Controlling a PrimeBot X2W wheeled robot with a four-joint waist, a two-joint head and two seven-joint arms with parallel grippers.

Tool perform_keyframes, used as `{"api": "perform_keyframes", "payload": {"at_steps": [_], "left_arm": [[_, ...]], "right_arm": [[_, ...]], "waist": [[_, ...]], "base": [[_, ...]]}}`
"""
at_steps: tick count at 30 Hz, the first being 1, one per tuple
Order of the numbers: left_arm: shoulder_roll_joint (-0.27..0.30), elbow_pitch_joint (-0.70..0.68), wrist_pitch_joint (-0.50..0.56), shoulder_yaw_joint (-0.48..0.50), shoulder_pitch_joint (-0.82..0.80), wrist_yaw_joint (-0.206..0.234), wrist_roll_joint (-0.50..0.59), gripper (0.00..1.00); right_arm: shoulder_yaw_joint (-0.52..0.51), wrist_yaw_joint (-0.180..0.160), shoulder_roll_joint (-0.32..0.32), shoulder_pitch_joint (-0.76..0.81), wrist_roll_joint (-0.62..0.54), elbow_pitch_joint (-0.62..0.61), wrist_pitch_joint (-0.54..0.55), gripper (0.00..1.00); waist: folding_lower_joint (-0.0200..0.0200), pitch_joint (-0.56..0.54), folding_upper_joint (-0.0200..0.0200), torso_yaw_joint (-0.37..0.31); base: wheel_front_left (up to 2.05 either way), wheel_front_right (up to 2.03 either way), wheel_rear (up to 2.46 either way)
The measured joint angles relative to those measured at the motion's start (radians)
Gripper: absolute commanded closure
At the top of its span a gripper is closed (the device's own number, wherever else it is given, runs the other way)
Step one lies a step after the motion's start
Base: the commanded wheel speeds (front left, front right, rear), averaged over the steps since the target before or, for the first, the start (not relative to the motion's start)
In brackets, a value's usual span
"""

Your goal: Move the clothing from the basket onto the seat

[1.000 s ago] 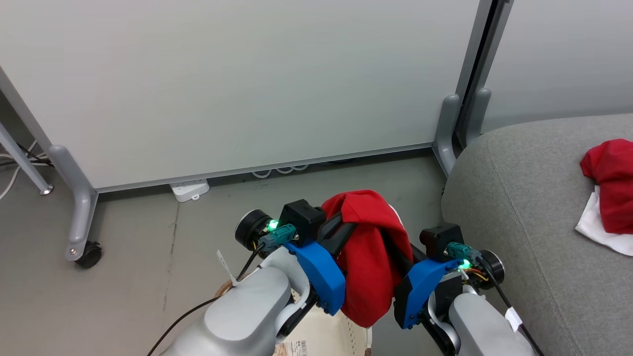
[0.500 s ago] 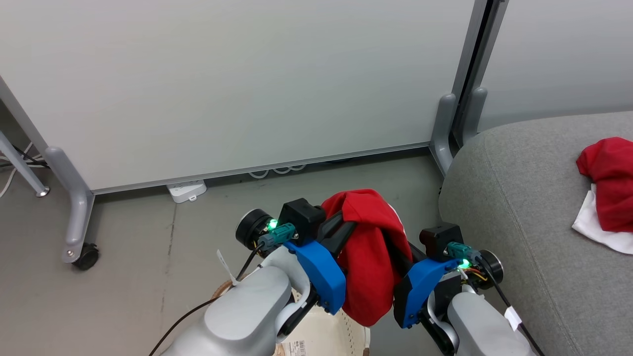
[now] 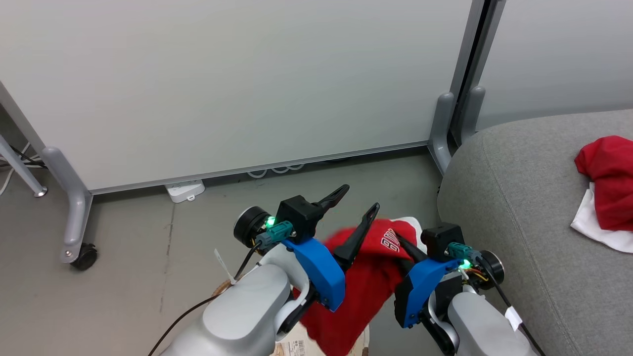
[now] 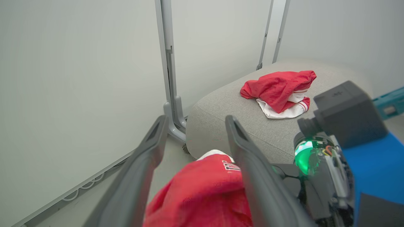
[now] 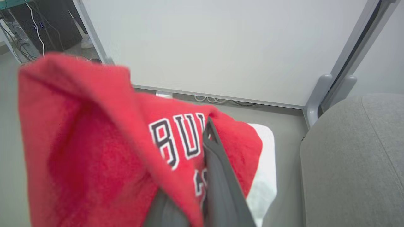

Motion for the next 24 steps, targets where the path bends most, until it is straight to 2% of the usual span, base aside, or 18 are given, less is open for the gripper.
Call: {"api": "perform_keyframes", "payload": {"at_steps": [9, 16, 24], "left_arm": [[0.000, 0.004, 0.000, 0.018, 0.023, -0.007, 0.023, 0.00], [0.035, -0.077, -0.001, 0.124, 0.122, -0.010, 0.104, 0.00], [0.084, -0.232, -0.001, 0.299, 0.328, -0.045, 0.221, 0.00]], "right_arm": [[-0.004, 0.000, 0.000, 0.000, 0.004, 0.005, -0.009, 1.00], [-0.024, 0.000, 0.000, -0.001, 0.000, 0.002, -0.018, 1.00], [-0.091, 0.000, 0.000, -0.010, -0.019, -0.001, -0.035, 1.00]], "waist": [[0.0000, 0.001, 0.0000, 0.004], [0.0000, 0.007, 0.0000, 0.006], [0.0000, 0.017, 0.0000, 0.015]], "base": [[0.00, 0.00, 0.00], [0.00, 0.00, 0.00], [0.00, 0.00, 0.00]]}}
